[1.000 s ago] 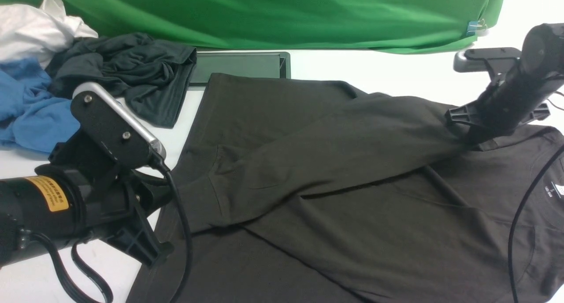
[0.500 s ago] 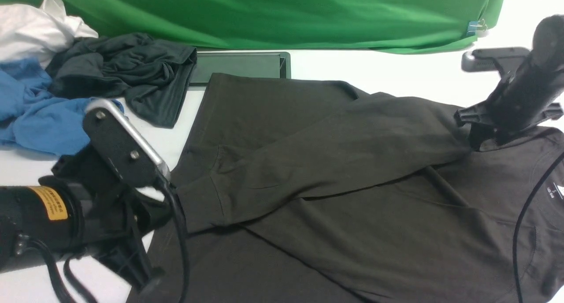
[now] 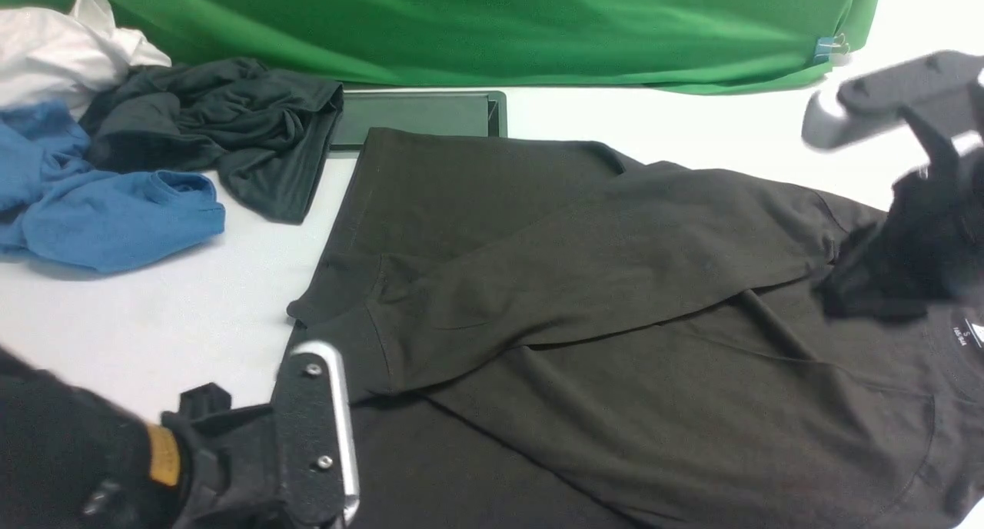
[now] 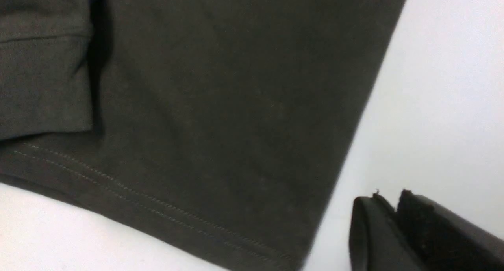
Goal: Fold a long-sleeved shirt on a white desktop.
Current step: 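Grasp the near edge of the shirt at its hem and shoulder corners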
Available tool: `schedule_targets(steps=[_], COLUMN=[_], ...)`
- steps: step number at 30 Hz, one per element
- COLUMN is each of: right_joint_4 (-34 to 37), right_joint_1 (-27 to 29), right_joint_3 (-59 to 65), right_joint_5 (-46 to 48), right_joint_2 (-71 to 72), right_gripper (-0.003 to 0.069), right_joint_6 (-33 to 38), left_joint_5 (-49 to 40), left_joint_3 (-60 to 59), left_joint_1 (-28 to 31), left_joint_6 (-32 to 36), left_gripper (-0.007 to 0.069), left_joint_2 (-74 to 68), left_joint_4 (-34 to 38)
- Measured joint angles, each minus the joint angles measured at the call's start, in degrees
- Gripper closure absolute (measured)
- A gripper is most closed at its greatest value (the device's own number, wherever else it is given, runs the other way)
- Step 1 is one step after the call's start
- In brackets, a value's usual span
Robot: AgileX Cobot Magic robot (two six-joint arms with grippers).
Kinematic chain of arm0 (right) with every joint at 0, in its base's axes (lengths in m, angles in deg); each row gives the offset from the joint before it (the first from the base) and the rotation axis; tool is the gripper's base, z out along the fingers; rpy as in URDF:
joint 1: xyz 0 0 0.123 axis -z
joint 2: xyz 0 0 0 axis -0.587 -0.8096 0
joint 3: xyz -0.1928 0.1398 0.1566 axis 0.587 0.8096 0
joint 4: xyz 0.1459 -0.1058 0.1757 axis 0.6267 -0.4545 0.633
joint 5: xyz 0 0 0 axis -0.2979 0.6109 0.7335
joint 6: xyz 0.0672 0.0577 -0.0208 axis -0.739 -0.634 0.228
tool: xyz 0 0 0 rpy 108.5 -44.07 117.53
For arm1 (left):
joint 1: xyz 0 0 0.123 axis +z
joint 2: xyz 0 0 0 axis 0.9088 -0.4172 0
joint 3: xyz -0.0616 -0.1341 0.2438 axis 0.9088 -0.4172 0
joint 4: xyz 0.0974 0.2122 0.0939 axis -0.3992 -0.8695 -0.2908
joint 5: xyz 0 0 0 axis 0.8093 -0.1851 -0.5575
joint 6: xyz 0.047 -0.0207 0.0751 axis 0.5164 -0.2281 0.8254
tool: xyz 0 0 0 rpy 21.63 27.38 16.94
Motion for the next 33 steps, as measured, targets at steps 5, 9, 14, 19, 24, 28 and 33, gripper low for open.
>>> schedule_targets(steps=[5, 9, 14, 19, 24, 28, 33], right_joint_4=[0.07, -0.31, -0.80, -0.98, -1.03, -1.38, -5.06], right_joint_1=[-4.74, -5.37, -5.53, -5.53, -5.53, -5.53, -5.35], right_joint_3=[3.90, 4.71, 4.89, 4.89, 4.89, 4.89, 4.89], right_joint_5=[-5.31, -6.05, -5.44, -5.38, -5.38, -5.34, -5.02], right_joint_2=[6.61, 9.00, 9.05, 9.05, 9.05, 9.05, 8.83], right_gripper=[0.0399, 0.0399, 0.0399, 0.0399, 0.0399, 0.0399, 0.0399], right_joint_6=[0.00, 0.00, 0.00, 0.00, 0.00, -0.44, -4.67], left_joint_5=[1.93, 3.46, 8.58, 11.97, 14.39, 17.70, 15.60], left_joint_3=[-0.26, -1.86, -5.48, -9.44, -10.87, -11.22, -8.98], left_joint_1=[0.00, 0.00, 0.00, 0.00, -0.11, -0.11, -0.05], left_joint_6=[3.77, 10.23, 13.60, 13.76, 7.74, 1.43, 0.11], left_gripper=[0.0335, 0.0195, 0.0128, 0.0159, 0.0292, 0.0482, 0.0582], left_joint_2=[-5.31, -10.16, -14.19, -15.40, -14.55, -14.62, -15.37], left_joint_4=[-3.39, -3.93, -7.47, -13.07, -21.21, -27.77, -25.15])
